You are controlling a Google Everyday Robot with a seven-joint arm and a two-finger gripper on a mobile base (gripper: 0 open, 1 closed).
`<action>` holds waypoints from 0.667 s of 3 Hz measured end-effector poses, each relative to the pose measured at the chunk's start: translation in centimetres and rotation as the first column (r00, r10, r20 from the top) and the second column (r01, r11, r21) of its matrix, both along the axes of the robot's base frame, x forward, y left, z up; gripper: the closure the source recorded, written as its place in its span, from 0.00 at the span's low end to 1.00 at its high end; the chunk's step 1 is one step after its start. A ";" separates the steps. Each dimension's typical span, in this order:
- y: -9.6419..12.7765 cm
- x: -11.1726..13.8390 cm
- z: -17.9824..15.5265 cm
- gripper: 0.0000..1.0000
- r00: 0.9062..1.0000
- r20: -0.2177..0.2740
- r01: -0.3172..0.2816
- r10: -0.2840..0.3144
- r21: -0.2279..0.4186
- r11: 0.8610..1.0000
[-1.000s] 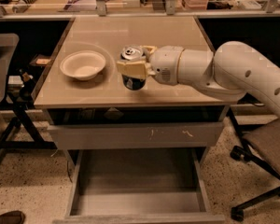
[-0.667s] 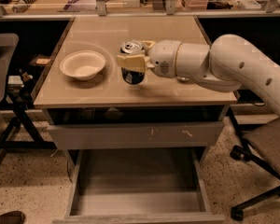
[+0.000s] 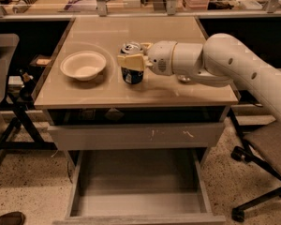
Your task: Pick pepsi can from middle drawer and place on counter
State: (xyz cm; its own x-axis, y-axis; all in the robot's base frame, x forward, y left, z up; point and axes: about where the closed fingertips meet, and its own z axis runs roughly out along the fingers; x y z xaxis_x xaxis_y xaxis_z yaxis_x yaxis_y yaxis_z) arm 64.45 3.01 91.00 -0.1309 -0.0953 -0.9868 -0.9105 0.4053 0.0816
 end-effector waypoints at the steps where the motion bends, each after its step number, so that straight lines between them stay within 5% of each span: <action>1: -0.2 0.9 -0.9 1.00 1.000 -0.028 -0.002 0.002 -0.001 1.000; 2: -0.4 1.3 -1.4 1.00 0.999 -0.046 -0.003 0.003 -0.005 1.000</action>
Offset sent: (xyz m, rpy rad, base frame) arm 0.0186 -0.0125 -0.0216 -0.0101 0.0670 -0.0054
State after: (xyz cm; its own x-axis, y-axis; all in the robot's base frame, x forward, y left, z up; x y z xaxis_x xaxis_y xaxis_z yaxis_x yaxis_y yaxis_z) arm 65.72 2.65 89.56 -0.1757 -0.1005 -0.9793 -0.9072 0.4028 0.1214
